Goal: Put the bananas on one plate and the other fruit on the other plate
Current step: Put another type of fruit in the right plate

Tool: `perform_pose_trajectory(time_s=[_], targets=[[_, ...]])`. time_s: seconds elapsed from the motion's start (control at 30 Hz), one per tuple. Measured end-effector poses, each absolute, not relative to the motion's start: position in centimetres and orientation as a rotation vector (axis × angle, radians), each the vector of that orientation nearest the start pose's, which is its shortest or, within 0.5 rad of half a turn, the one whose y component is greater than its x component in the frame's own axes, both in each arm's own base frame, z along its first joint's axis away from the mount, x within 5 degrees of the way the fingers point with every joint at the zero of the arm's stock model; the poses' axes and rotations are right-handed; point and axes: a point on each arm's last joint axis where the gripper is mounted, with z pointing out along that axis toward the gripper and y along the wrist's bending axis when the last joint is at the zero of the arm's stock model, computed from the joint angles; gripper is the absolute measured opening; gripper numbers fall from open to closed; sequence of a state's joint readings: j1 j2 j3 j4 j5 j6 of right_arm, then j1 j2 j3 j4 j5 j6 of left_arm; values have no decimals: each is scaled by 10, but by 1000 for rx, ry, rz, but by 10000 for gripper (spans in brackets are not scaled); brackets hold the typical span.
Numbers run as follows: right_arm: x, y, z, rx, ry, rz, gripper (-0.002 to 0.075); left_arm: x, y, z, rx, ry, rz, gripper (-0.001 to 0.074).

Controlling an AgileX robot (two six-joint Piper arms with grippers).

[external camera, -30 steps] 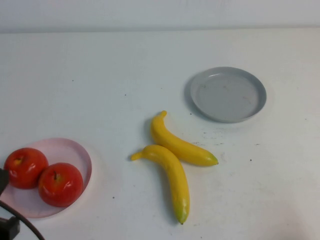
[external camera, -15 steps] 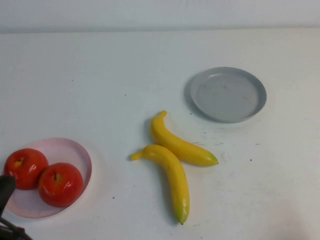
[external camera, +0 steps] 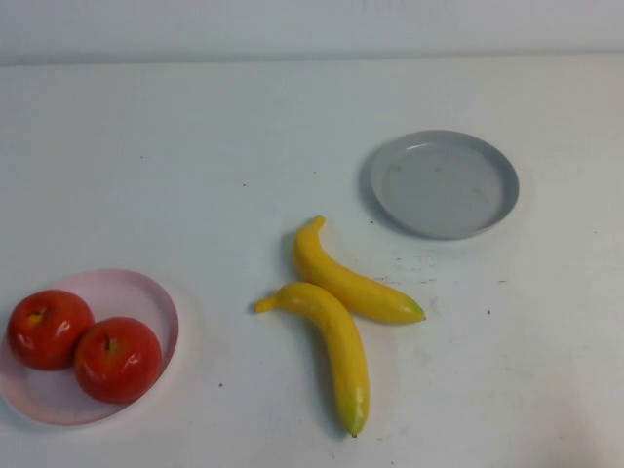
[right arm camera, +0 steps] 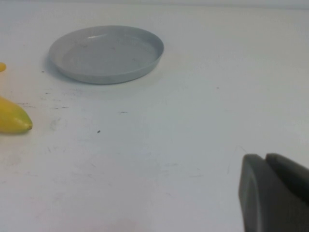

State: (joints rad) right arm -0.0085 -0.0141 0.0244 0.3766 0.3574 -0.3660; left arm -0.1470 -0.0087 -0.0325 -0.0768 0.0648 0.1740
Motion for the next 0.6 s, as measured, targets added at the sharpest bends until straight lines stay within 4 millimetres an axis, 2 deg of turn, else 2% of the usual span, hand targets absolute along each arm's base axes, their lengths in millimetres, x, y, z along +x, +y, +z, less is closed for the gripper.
perform_pose_trajectory(time_s=[0.1,0.3,0.47,0.6], targets=[[53,11,176,-93,1825,104,-15,56,-8,203,164,1534,-47,1],[53,11,176,-93,1825,104,-15,56,-9,195,201,1602,-25,1],[53,11,176,-93,1825,104,-15,53,-9,178,239,1786,-29,1],[53,11,176,-93,1825,104,-15,52,-9,172,251,1854,-32,1]])
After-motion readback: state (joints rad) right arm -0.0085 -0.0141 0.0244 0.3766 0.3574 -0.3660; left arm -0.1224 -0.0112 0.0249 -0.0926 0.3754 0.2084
